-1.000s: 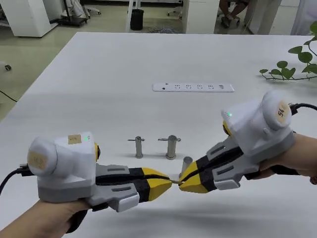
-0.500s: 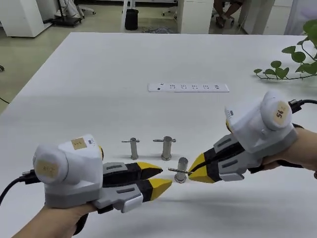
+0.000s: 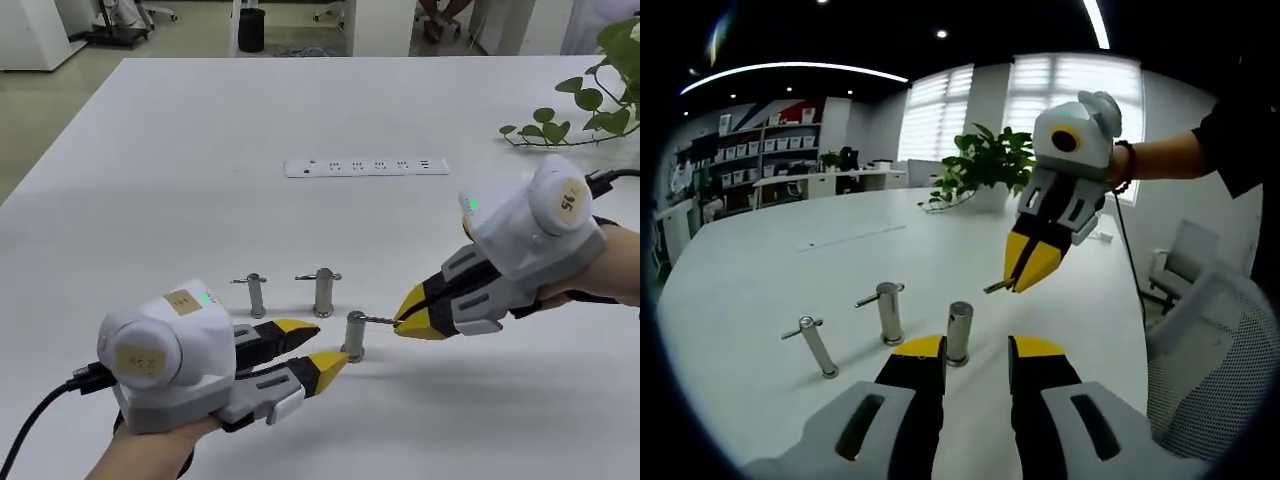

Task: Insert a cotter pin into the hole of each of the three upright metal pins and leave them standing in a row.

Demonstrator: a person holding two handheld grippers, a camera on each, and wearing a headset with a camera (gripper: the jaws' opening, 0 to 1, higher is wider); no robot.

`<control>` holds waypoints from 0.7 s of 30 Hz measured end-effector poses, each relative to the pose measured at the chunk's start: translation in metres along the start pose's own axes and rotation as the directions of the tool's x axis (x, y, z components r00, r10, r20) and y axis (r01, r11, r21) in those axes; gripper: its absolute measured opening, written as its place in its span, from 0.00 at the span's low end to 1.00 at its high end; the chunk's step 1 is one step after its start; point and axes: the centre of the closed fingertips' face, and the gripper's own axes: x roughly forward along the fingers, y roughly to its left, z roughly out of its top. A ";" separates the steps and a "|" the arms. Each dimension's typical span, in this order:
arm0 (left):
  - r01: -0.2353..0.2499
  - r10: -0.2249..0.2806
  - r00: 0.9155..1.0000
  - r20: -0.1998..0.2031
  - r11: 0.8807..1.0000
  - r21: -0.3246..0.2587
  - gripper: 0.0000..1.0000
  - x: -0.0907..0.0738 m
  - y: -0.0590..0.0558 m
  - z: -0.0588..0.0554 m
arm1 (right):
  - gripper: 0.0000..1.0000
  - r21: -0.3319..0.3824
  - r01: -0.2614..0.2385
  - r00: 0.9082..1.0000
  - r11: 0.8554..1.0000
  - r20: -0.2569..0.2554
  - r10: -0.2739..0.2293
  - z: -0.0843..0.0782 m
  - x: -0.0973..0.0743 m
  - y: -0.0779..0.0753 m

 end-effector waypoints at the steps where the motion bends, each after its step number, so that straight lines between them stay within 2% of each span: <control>1: -0.005 0.005 1.000 -0.004 1.000 0.000 0.22 0.002 0.000 -0.001 | 0.00 -0.004 0.001 1.000 1.000 -0.006 -0.001 -0.002 0.000 -0.001; 9: -0.055 0.055 0.998 -0.015 0.998 0.006 0.22 0.018 0.003 -0.004 | 0.00 -0.024 0.005 0.999 1.000 -0.037 -0.006 -0.015 0.000 -0.005; 12: -0.074 0.074 0.997 -0.029 0.997 0.008 0.22 0.023 0.006 -0.006 | 0.00 -0.023 0.006 0.999 1.000 -0.043 -0.007 -0.019 0.002 -0.007; 16: -0.099 0.101 0.993 -0.068 0.994 0.034 0.23 0.031 0.010 -0.012 | 0.00 -0.024 0.006 0.999 1.000 -0.052 -0.007 -0.025 0.005 -0.010; 21: -0.104 0.107 0.991 -0.085 0.994 0.044 0.22 0.040 0.011 -0.014 | 0.00 -0.021 0.002 0.998 1.000 -0.056 -0.003 -0.030 0.009 -0.012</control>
